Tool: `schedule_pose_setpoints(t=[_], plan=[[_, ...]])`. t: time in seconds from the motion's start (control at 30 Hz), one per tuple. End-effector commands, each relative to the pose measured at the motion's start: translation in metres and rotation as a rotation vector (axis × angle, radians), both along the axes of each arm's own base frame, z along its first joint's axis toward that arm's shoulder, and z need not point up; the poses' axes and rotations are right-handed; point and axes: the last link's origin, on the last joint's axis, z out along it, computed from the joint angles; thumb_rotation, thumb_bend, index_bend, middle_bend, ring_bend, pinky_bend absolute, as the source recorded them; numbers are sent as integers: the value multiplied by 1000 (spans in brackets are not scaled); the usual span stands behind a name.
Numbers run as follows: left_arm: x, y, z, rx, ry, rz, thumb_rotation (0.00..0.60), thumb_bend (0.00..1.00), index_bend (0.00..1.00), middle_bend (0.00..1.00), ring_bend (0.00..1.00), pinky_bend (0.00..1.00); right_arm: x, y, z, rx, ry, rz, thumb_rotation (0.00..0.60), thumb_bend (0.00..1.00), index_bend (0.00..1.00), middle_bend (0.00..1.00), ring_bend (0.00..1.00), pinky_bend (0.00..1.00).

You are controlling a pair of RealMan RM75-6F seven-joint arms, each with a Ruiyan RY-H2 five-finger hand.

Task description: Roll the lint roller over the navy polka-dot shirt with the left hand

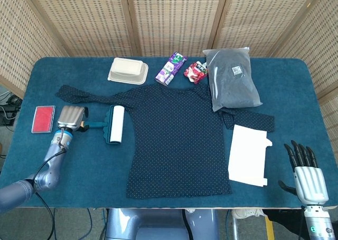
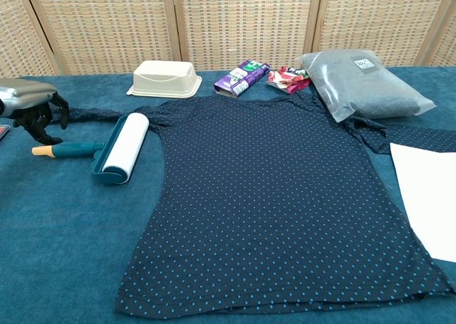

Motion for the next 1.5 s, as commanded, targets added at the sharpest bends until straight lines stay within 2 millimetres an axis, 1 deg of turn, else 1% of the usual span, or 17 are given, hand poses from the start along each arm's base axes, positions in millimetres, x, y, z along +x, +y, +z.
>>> schedule_pose_setpoints(t=[0.03,0.4,0.67,0.7,0.77,0.83,0.87,0.93,0.97,1.0,1.03,1.13,1.23,1.33,1.5], plan=[[0,2,-7,-15,6,6,600,324,439,788,638,612,0,0,0,0,1,0,600,102,0,0,0,0],[-2,4,-23,-48,19,19,600,324,434,788,638,611,-2,-1,-2,6,7,-10,600,102,0,0,0,0],[-3,5,-32,-63,33,21,600,334,446,788,638,611,-3,-1,-3,6,7,-10,600,102,0,0,0,0],[-4,4,-33,-69,40,22,600,360,448,788,638,611,-2,-1,-3,5,7,-8,600,102,0,0,0,0],[-6,3,-36,-76,54,19,600,476,462,788,638,611,-2,-1,-2,5,5,-6,600,102,0,0,0,0],[-7,2,-37,-81,75,11,600,656,489,788,638,610,-2,-1,-2,4,3,-5,600,102,0,0,0,0],[-7,1,-38,-82,82,9,600,704,499,788,638,610,-1,-1,-2,4,2,-4,600,102,0,0,0,0],[-8,0,-39,-80,88,8,600,819,552,788,638,609,-1,-1,-1,2,1,-1,600,102,0,0,0,0],[-9,-1,-39,-80,90,8,600,849,584,788,638,609,0,0,-1,1,0,0,600,102,0,0,0,0],[-9,-1,-40,-80,91,7,600,881,640,788,638,609,0,0,-1,0,-1,2,600,102,0,0,0,0],[-9,-2,-40,-78,92,6,600,901,694,788,637,609,0,0,-1,0,-1,3,600,102,0,0,0,0],[-8,-2,-38,-63,87,-3,600,921,764,788,638,609,2,1,0,-3,-5,9,600,102,0,0,0,0],[-1,-1,-31,-44,74,-29,600,931,798,788,638,608,3,1,1,-5,-8,13,600,102,0,0,0,0],[11,1,-19,-31,70,-68,600,951,830,788,637,604,3,2,2,-5,-10,17,600,102,0,0,0,0],[29,4,-6,-60,93,-100,600,990,865,788,638,602,5,2,2,-5,-14,21,600,102,0,0,0,0]])
